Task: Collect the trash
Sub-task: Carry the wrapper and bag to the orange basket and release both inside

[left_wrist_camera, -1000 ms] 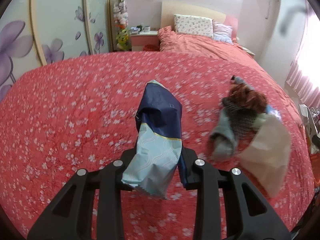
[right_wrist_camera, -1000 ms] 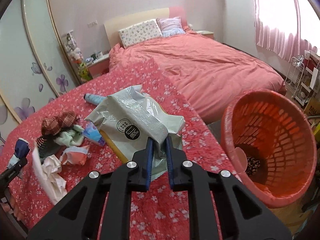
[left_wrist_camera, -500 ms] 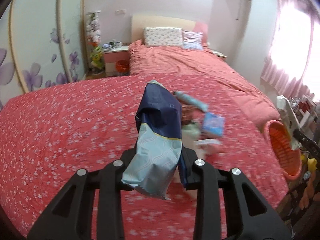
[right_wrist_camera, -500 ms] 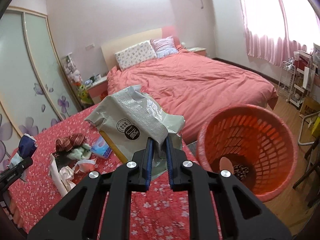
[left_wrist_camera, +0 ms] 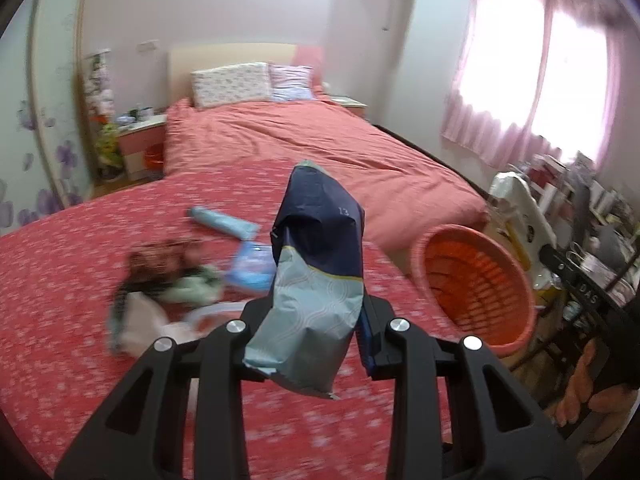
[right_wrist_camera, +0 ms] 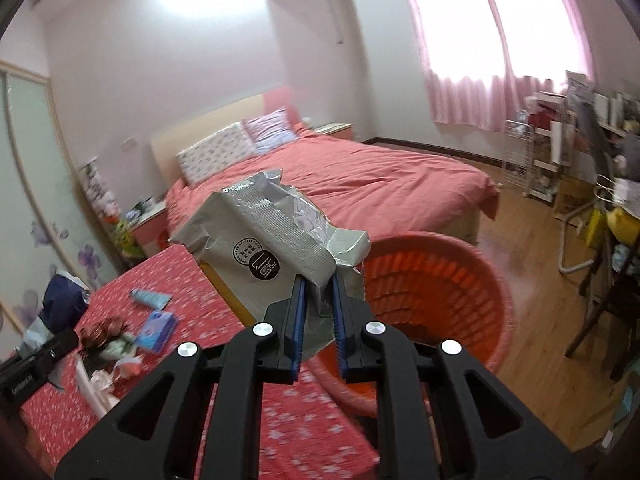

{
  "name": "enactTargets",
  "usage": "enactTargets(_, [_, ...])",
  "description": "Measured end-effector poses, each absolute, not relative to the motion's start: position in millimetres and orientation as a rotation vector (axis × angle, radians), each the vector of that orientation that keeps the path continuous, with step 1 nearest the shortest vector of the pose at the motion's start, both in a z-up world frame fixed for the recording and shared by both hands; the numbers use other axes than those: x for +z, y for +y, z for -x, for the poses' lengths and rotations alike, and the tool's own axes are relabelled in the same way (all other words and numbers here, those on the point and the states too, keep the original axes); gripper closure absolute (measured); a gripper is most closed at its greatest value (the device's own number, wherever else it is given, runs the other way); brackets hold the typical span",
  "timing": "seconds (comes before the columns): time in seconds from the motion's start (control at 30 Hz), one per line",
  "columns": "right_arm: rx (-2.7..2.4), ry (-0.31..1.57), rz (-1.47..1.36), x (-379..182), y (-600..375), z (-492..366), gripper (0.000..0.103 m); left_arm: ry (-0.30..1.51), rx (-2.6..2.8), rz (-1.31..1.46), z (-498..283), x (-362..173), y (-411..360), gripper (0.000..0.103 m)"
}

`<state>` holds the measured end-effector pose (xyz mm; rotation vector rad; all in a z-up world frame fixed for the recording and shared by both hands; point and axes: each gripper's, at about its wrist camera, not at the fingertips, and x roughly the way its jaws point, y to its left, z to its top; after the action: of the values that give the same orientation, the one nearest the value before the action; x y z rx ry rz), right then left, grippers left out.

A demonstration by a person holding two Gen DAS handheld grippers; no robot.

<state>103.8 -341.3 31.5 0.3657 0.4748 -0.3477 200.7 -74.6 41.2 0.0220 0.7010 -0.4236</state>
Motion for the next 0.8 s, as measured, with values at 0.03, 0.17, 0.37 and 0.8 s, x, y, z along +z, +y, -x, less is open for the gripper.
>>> enactTargets(0.03, [-0.361, 0.471, -0.372, 30, -348, -101, 0.09, 0.703, -0.445, -0.023, -201, 40, -84, 0.071])
enactTargets(0.17, [-0.414, 0.459, -0.402, 26, -369, -98, 0.09, 0.714, -0.516, -0.025, -201, 36, -125, 0.071])
enactTargets(0.37, [-0.463, 0.444, -0.438, 18, -394, -96, 0.089, 0.717, -0.616, -0.049, -206, 28, -179, 0.071])
enactTargets(0.8, [-0.5, 0.474, -0.539, -7, -431, -96, 0.089, 0.791, -0.742, -0.112, -215, -16, -275, 0.071])
